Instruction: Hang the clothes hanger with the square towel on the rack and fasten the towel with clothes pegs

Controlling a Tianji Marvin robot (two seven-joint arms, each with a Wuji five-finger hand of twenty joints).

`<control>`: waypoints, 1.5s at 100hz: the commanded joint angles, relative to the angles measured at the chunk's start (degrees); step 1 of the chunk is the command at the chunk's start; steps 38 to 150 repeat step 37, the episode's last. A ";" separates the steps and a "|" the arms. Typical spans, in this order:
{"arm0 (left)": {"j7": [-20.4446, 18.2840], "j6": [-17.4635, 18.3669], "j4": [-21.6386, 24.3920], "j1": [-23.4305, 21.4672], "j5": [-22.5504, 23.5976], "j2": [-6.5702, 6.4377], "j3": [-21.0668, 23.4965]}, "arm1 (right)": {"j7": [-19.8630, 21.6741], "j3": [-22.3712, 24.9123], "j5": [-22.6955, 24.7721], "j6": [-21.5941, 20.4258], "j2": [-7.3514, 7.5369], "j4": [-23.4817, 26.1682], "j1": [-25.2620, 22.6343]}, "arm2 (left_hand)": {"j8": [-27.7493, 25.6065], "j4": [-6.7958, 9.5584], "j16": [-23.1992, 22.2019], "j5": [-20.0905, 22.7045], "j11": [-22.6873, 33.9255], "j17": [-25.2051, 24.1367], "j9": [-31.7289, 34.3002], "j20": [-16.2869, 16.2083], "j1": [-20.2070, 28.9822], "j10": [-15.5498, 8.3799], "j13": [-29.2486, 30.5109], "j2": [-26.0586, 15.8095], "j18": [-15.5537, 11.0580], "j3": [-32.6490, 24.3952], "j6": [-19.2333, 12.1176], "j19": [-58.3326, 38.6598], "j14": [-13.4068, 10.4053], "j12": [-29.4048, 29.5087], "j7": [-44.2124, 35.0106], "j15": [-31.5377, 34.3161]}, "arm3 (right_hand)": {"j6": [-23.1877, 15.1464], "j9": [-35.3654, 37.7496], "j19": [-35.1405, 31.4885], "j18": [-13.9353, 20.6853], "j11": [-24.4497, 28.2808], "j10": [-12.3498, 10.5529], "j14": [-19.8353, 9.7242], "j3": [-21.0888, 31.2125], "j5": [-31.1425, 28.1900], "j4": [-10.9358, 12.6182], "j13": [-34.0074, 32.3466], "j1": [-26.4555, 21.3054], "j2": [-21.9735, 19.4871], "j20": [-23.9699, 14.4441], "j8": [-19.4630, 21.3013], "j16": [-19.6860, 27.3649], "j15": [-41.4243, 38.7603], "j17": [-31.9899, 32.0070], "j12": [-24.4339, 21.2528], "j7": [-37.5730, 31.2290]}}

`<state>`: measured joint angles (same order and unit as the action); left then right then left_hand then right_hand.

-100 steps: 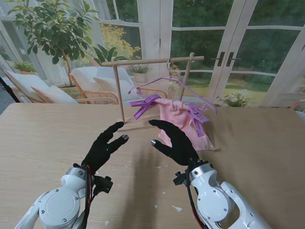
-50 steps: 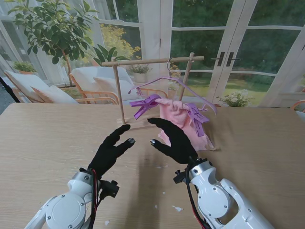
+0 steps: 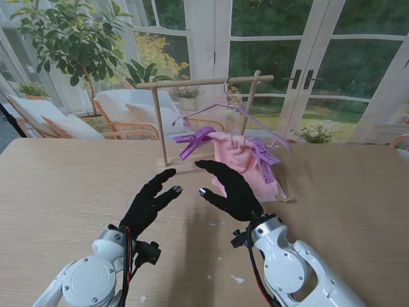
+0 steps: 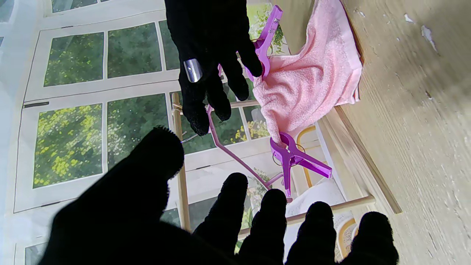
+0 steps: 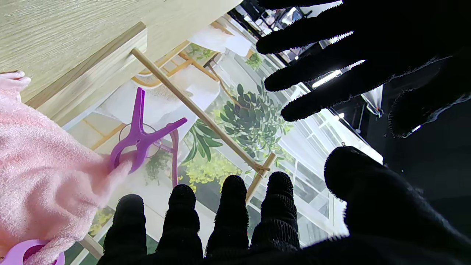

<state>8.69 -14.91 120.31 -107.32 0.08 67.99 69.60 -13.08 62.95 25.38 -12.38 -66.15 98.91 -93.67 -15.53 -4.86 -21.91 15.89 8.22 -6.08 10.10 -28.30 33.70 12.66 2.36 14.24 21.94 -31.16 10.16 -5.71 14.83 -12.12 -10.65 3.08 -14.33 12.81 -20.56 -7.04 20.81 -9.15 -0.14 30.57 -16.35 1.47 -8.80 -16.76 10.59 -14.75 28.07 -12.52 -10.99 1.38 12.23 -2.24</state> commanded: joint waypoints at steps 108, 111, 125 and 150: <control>-0.37 0.55 0.20 -0.48 0.17 0.33 -0.30 | -0.46 -0.46 0.97 0.31 -0.66 0.80 -0.96 | 0.78 1.06 0.83 -1.14 -0.87 0.47 -1.02 1.70 1.29 -2.22 -1.46 -1.78 -2.46 1.31 -1.47 1.75 -2.04 -0.52 -0.80 -0.89 | -0.87 -1.21 1.52 1.36 -0.66 -0.80 -1.83 -2.08 0.78 -1.96 1.84 0.47 -2.26 -23.34 1.16 -0.37 0.49 0.57 -0.18 1.08; -0.37 0.55 0.20 -0.48 0.17 0.33 -0.30 | -0.46 -0.46 0.97 0.31 -0.66 0.80 -0.96 | 0.78 1.06 0.83 -1.14 -0.87 0.47 -1.02 1.70 1.29 -2.22 -1.46 -1.78 -2.46 1.31 -1.47 1.75 -2.04 -0.52 -0.80 -0.89 | -0.87 -1.21 1.52 1.36 -0.66 -0.80 -1.83 -2.08 0.78 -1.96 1.84 0.47 -2.26 -23.34 1.16 -0.37 0.49 0.57 -0.18 1.08; -0.37 0.55 0.20 -0.48 0.17 0.33 -0.30 | -0.46 -0.46 0.97 0.31 -0.66 0.80 -0.96 | 0.78 1.06 0.83 -1.14 -0.87 0.47 -1.02 1.70 1.29 -2.22 -1.46 -1.78 -2.46 1.31 -1.47 1.75 -2.04 -0.52 -0.80 -0.89 | -0.87 -1.21 1.52 1.36 -0.66 -0.80 -1.83 -2.08 0.78 -1.96 1.84 0.47 -2.26 -23.34 1.16 -0.37 0.49 0.57 -0.18 1.08; -0.37 0.55 0.20 -0.48 0.17 0.33 -0.30 | -0.46 -0.46 0.97 0.31 -0.66 0.80 -0.96 | 0.78 1.06 0.83 -1.14 -0.87 0.47 -1.02 1.70 1.29 -2.22 -1.46 -1.78 -2.46 1.31 -1.47 1.75 -2.04 -0.52 -0.80 -0.89 | -0.87 -1.21 1.52 1.36 -0.66 -0.80 -1.83 -2.08 0.78 -1.96 1.84 0.47 -2.26 -23.34 1.16 -0.37 0.49 0.57 -0.18 1.08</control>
